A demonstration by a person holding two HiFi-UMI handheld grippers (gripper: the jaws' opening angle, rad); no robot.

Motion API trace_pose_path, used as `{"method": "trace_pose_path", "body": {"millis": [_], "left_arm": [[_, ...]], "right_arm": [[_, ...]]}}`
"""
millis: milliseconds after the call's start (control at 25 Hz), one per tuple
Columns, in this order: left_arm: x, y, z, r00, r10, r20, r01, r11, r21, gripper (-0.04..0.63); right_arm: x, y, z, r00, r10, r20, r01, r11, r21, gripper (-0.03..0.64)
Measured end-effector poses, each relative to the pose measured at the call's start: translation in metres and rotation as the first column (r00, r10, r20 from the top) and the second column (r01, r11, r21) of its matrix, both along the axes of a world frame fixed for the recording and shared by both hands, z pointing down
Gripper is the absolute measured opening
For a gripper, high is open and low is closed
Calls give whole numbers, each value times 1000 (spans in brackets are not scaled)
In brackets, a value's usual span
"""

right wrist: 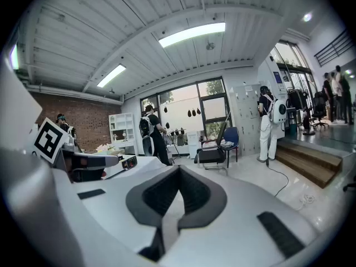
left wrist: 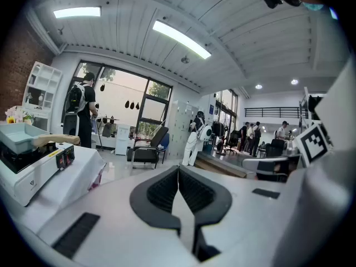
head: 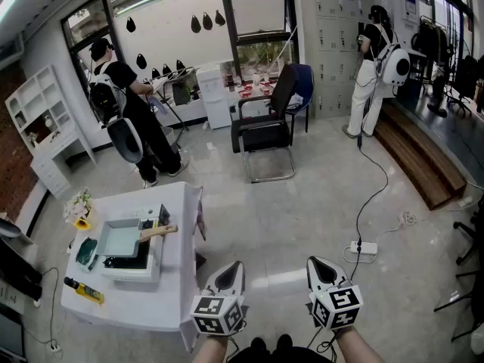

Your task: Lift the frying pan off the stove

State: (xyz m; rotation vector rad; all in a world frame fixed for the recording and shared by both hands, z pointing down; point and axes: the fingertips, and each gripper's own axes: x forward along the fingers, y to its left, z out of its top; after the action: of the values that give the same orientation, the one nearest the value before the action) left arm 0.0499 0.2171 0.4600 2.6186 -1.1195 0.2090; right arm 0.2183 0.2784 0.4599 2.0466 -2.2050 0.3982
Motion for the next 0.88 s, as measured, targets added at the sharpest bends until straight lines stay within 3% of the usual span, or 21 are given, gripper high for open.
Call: {"method": "trace_pose_path", "body": {"millis": [360,440,640,880], "left_arm": [[1,-7,22,1000,0,29,0,1000,-19,26],[0,-10,27,999,-10,33,11,1000,-25,78],[3,-22,34,998,-24,50,26,999,-38,125],[9,-41,47,998,-25,62,29,997,-70,133]], "right_arm": [[22,-2,17,998,68,18,-68,998,-11,0],[25,-4,22,998,64,29,-64,998,-23,7],[28,-15,35,997,37,67,-33,998,-55,91],[37,-34,51,993,48,103,-37,994,-103,161]]}}
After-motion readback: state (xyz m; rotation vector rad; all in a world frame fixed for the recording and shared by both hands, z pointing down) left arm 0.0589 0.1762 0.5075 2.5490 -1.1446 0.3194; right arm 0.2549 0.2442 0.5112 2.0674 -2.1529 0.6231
